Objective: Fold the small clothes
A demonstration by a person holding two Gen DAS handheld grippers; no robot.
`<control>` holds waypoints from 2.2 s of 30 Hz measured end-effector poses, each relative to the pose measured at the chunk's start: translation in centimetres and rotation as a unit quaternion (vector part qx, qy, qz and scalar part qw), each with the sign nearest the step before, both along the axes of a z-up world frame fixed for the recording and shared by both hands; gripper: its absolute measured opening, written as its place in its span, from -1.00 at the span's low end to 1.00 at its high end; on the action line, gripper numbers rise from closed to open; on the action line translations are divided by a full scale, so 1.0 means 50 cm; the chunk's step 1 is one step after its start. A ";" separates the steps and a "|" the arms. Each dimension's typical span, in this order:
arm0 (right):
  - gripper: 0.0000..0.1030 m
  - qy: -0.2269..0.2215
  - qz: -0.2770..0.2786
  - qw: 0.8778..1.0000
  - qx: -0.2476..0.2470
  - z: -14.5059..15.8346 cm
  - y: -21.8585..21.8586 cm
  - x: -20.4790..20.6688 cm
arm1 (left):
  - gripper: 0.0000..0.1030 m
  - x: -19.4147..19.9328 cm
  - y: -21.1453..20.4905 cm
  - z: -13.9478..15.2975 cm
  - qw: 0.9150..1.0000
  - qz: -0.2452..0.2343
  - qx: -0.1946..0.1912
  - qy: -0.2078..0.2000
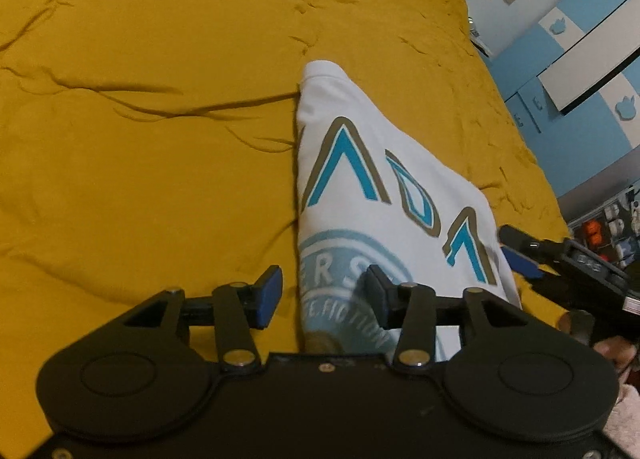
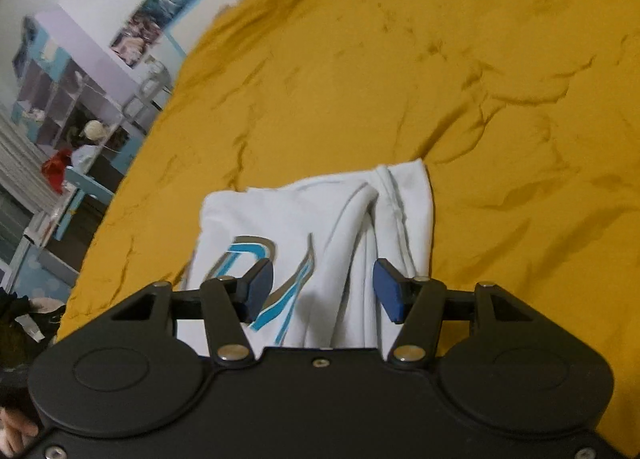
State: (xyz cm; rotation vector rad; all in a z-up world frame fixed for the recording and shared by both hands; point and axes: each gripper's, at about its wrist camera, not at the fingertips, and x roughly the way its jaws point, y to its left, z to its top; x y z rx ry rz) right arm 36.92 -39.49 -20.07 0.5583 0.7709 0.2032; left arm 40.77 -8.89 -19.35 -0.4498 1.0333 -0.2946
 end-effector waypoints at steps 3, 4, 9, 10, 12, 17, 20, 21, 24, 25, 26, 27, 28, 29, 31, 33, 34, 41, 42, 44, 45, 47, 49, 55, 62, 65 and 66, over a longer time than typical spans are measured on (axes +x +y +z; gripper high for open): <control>0.11 0.011 0.006 1.000 0.007 -0.011 -0.001 0.019 | -0.04 0.019 -0.010 -0.003 1.000 -0.003 -0.005 0.004; 0.07 0.012 0.009 1.000 0.004 -0.012 0.003 0.024 | -0.02 0.023 -0.012 -0.004 1.000 -0.004 -0.005 0.005; -0.70 -0.006 0.016 0.999 -0.033 -0.001 0.021 0.028 | -0.02 0.031 -0.019 -0.015 1.000 0.003 -0.016 0.014; -0.74 -0.014 0.013 0.999 -0.034 0.008 0.020 0.025 | -0.02 0.030 -0.020 -0.010 1.000 0.002 -0.019 0.014; -0.80 -0.034 0.006 0.999 -0.028 0.035 0.002 0.012 | -0.02 0.027 -0.031 0.002 1.000 -0.006 -0.023 0.009; -0.81 -0.030 -0.009 0.998 -0.054 0.040 -0.037 0.032 | 0.04 0.027 -0.077 0.011 0.999 -0.031 0.006 -0.016; -0.75 0.010 -0.007 0.999 -0.041 -0.025 -0.051 0.046 | 0.04 0.025 -0.084 -0.004 0.999 -0.030 0.014 -0.012; -0.70 0.008 -0.010 0.999 -0.029 -0.033 -0.059 0.037 | 0.04 0.021 -0.081 -0.002 0.999 -0.031 0.018 -0.012; -0.25 -0.002 -0.017 1.000 0.027 -0.016 -0.086 -0.015 | 0.04 0.001 -0.063 0.008 0.999 -0.034 0.015 -0.003; 0.04 -0.005 -0.022 0.999 0.033 -0.003 -0.092 -0.040 | 0.05 -0.014 -0.051 0.013 0.999 -0.031 0.013 -0.002; 0.06 -0.017 -0.024 0.999 0.034 0.014 -0.097 -0.076 | 0.05 -0.028 -0.042 0.017 1.000 -0.029 0.011 -0.001; 0.06 -0.026 -0.016 0.999 0.030 0.025 -0.097 -0.106 | 0.05 -0.050 -0.032 0.025 1.000 -0.027 0.008 -0.004; 0.06 -0.032 -0.009 0.999 0.021 0.036 -0.091 -0.138 | 0.05 -0.071 -0.023 0.032 1.000 -0.026 0.007 -0.008; 0.06 -0.036 -0.005 0.999 0.013 0.044 -0.088 -0.168 | 0.07 -0.096 -0.020 0.038 1.000 -0.026 0.004 -0.012; 0.06 -0.036 0.006 0.999 -0.002 0.050 -0.077 -0.221 | 0.13 -0.142 -0.009 0.044 0.999 -0.032 -0.002 -0.014; 0.06 -0.026 0.006 1.000 -0.014 0.050 -0.067 -0.253 | 0.13 -0.178 -0.009 0.041 0.999 -0.042 -0.004 -0.002; 0.06 -0.021 -0.002 1.000 -0.021 0.047 -0.064 -0.267 | 0.13 -0.193 -0.007 0.037 0.999 -0.043 -0.003 0.002; 0.11 0.021 -0.054 0.998 0.016 0.003 -0.083 -0.291 | 0.13 -0.211 -0.007 -0.011 0.998 -0.026 -0.041 0.034; 0.11 0.022 -0.058 0.998 0.022 0.001 -0.084 -0.292 | 0.13 -0.209 -0.009 -0.019 0.998 -0.020 -0.044 0.038; -0.07 0.012 -0.051 0.998 0.024 0.003 -0.079 -0.297 | 0.01 -0.208 -0.016 -0.027 0.998 -0.015 -0.046 0.037; -0.35 0.004 -0.049 0.999 0.011 0.009 -0.072 -0.297 | -0.37 -0.208 -0.019 -0.029 0.998 -0.013 -0.050 0.031; -0.55 -0.007 -0.046 0.999 -0.011 0.019 -0.060 -0.302 | -0.66 -0.205 -0.023 -0.032 0.997 -0.013 -0.063 0.031; -0.70 -0.012 -0.041 0.999 -0.012 0.027 -0.054 -0.302 | -0.80 -0.205 -0.025 -0.029 0.997 -0.010 -0.066 0.027; -0.83 -0.046 -0.045 0.998 0.007 0.068 -0.059 -0.341 | -0.86 -0.216 -0.004 0.013 0.998 -0.013 -0.060 0.002; -0.85 0.022 -0.070 0.997 0.032 -0.060 -0.084 -0.330 | -0.85 -0.205 -0.021 -0.048 0.999 -0.027 -0.022 0.037; -0.85 0.017 -0.066 0.997 0.032 -0.054 -0.085 -0.335 | -0.83 -0.205 -0.025 -0.042 0.999 -0.031 -0.015 0.034; -0.84 0.017 -0.062 0.998 0.028 -0.050 -0.083 -0.335 | -0.81 -0.205 -0.028 -0.040 0.999 -0.031 -0.011 0.034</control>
